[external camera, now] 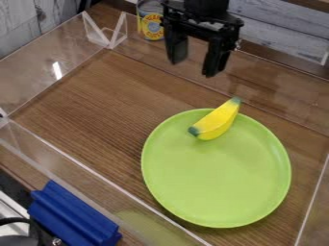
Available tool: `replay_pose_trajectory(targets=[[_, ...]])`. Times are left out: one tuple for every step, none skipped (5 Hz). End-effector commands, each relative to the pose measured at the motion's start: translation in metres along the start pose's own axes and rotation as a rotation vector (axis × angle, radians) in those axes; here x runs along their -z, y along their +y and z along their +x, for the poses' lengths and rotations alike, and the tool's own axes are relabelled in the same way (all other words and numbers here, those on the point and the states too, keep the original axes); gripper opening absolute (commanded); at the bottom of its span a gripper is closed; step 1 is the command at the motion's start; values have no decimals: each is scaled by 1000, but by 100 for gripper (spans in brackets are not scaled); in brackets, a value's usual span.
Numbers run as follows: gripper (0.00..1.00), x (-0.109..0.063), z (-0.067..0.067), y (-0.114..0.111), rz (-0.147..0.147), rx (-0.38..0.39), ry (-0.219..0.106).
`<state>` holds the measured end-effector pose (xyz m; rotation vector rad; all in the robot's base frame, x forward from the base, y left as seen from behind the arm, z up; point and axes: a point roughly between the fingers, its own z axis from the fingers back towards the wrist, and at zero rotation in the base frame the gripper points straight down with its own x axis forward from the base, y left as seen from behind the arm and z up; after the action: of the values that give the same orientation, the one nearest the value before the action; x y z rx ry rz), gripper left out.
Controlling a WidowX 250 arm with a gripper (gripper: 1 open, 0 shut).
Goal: Remove the banana from inside the green plate and put it on the table
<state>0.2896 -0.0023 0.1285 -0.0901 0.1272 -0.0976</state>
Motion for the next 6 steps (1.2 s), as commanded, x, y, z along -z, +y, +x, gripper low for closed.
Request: replay_pose_trajectory(targets=[[100,-5,2,-8,3,7,-53],[100,7,5,-13,-1,30,-54],[100,19,9,-18,0,67,-51],[100,30,12,-23,0,116,-48],[100,42,14,-27,7,162,-43],[100,51,16,-32,13,202,-40]])
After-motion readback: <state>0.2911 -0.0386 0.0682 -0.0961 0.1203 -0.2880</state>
